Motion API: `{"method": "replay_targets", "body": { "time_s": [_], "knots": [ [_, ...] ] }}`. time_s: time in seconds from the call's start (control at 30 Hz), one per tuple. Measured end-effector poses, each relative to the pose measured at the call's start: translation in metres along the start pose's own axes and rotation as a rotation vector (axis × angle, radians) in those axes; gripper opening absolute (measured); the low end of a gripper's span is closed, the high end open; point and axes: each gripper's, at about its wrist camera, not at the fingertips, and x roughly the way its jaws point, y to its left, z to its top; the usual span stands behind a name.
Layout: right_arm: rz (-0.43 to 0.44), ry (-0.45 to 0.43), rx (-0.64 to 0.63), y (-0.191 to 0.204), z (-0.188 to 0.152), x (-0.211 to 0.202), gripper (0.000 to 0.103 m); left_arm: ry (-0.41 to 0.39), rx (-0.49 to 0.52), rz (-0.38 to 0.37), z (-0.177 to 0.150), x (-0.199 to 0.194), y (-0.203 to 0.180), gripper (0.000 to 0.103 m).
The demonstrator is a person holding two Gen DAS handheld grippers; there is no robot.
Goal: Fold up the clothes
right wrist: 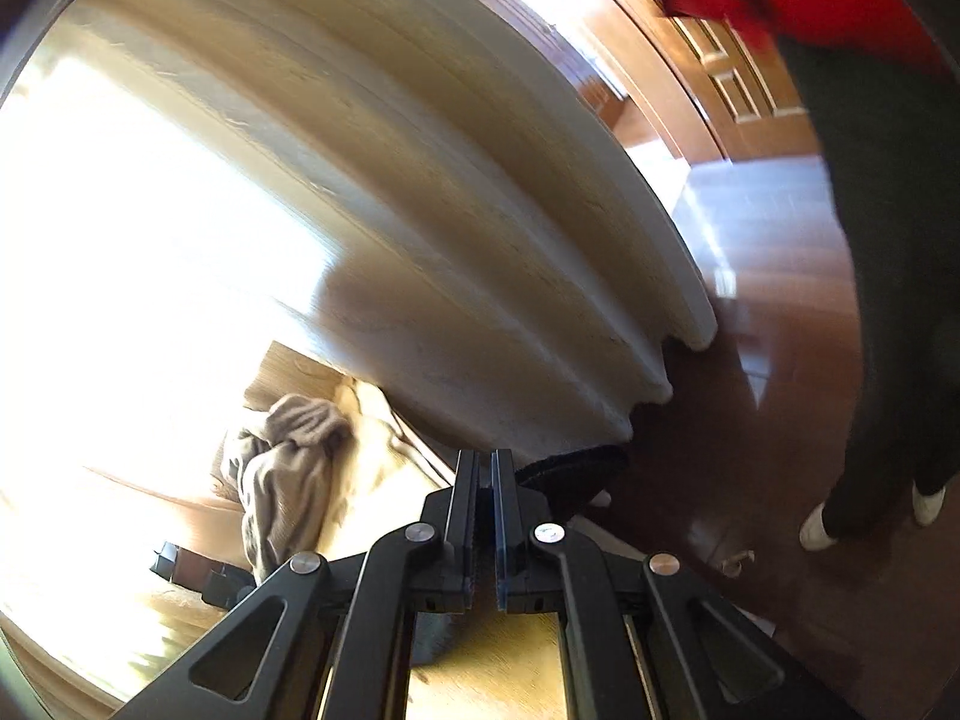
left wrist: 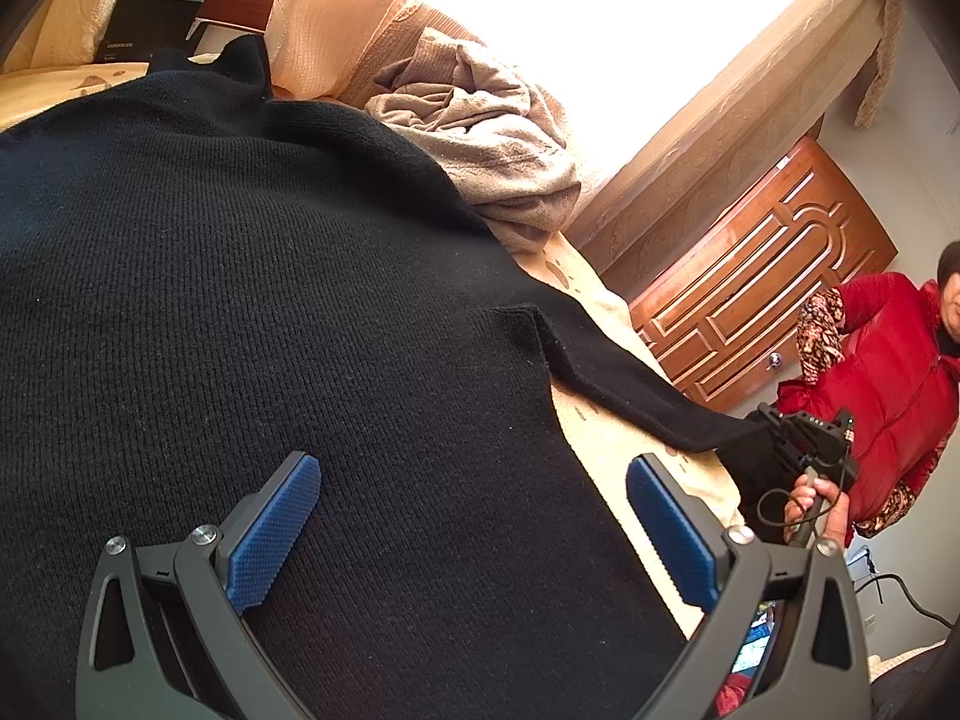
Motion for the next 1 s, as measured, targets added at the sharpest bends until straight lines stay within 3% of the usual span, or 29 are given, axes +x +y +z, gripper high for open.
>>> {"method": "replay_targets", "body": {
  "time_s": [0.2,0.6,0.83,1.0],
  "knots": [
    [0.059,-0.002,-0.029,0.032,0.004,0.015,0.004,-0.002,-0.002,-0.004,0.000,0.000,0.001,0.102],
    [0.279,0.066,-0.236,0.159,-0.015,0.048,0.004,-0.009,-0.008,-0.021,-0.001,-0.004,0.002,0.102],
    [0.413,0.166,-0.332,0.243,-0.062,0.081,0.004,0.000,-0.044,-0.034,0.002,-0.008,0.005,0.102],
    [0.538,0.270,-0.388,0.310,-0.111,0.105,0.004,-0.058,-0.164,-0.011,0.011,-0.034,0.026,0.102]
  ]
}}
